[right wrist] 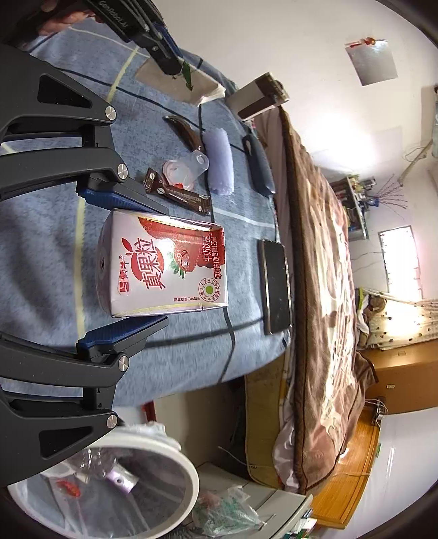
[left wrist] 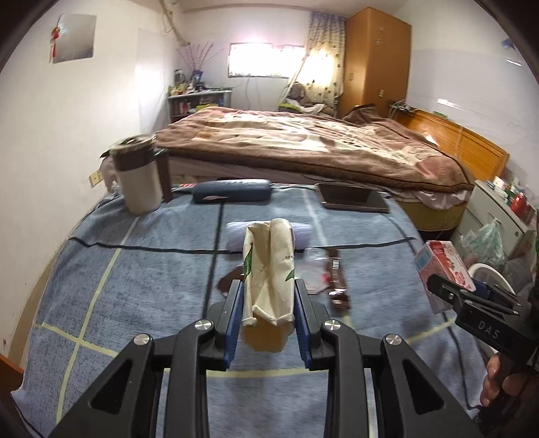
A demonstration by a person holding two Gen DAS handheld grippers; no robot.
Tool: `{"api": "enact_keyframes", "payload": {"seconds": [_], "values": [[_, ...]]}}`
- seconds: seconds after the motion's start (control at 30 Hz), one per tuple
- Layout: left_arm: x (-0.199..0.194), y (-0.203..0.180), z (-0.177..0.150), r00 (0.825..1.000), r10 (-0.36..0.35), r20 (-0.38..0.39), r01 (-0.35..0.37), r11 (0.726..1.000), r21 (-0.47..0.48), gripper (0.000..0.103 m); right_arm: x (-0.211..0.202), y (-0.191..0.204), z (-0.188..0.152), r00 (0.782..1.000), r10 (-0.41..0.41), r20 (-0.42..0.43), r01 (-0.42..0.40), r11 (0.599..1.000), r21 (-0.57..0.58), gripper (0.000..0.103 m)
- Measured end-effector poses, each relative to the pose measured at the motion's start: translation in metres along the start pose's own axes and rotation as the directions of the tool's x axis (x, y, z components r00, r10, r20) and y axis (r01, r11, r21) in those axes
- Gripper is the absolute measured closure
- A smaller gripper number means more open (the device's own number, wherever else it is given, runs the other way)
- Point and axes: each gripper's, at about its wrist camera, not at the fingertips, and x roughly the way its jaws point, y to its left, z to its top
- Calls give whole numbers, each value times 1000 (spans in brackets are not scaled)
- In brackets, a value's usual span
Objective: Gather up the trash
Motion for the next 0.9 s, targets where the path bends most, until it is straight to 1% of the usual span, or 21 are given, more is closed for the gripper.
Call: {"api": "enact_keyframes", "payload": {"seconds": [0.23,0.5,0.7,0.9], "values": [[-19,-40,0,998,-64,27,62,997,55,73,-28,-26,-4,999,-29,40,28,999,24,45],[-28,-92,-4,988,-150,30,145,982,117,73,-59,-59,-9,993,-80,83,74,995,67,45],[-32,-131,-7,977,-211,21,205,965,164,73,-72,-83,-14,988,-124,92,115,988,100,45],[-32,-173,-11,961,-278,1,272,939,208,73,-85,-113,-19,980,-173,95,159,978,139,45]]}}
